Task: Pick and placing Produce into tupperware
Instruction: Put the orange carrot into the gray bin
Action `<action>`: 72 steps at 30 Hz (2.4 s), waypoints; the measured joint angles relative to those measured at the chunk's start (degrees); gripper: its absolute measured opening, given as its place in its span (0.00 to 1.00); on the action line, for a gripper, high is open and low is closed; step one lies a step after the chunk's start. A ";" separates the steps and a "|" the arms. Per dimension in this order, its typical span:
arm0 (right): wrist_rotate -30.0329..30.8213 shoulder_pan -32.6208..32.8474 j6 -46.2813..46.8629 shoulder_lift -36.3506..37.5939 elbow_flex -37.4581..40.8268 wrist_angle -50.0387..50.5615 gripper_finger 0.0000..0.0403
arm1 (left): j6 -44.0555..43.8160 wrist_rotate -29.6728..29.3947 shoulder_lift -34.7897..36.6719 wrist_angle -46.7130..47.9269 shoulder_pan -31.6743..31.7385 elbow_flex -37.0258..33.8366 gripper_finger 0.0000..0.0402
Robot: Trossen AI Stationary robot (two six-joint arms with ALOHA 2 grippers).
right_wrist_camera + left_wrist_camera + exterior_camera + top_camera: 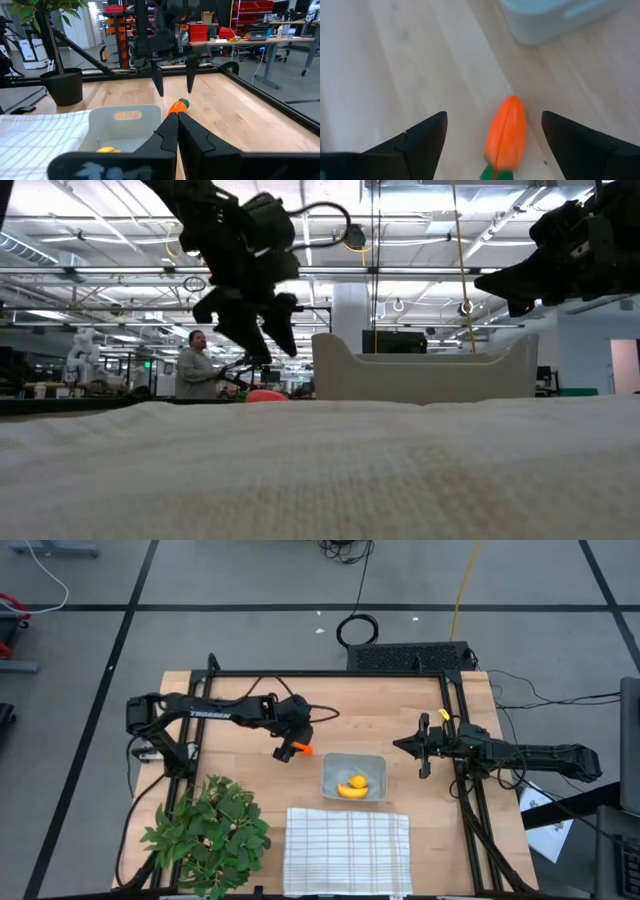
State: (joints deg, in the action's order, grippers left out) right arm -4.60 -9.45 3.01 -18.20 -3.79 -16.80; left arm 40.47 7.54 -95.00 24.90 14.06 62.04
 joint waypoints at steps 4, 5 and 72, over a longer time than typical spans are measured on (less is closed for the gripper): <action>0.00 0.02 -0.01 0.00 0.00 0.00 0.00 | -0.30 1.05 -1.58 1.10 -0.02 0.00 0.82; 0.00 0.00 -0.02 0.00 0.00 0.01 0.00 | -0.46 1.36 -1.82 1.97 -0.02 0.00 0.82; 0.06 -0.11 -0.72 -2.36 0.69 -2.07 0.00 | -2.23 -1.00 -9.95 0.28 1.70 -0.02 0.38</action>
State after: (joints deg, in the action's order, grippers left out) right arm -4.54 -9.56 2.29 -20.56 -3.10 -18.87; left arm 38.24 6.54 -104.95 25.18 15.77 62.02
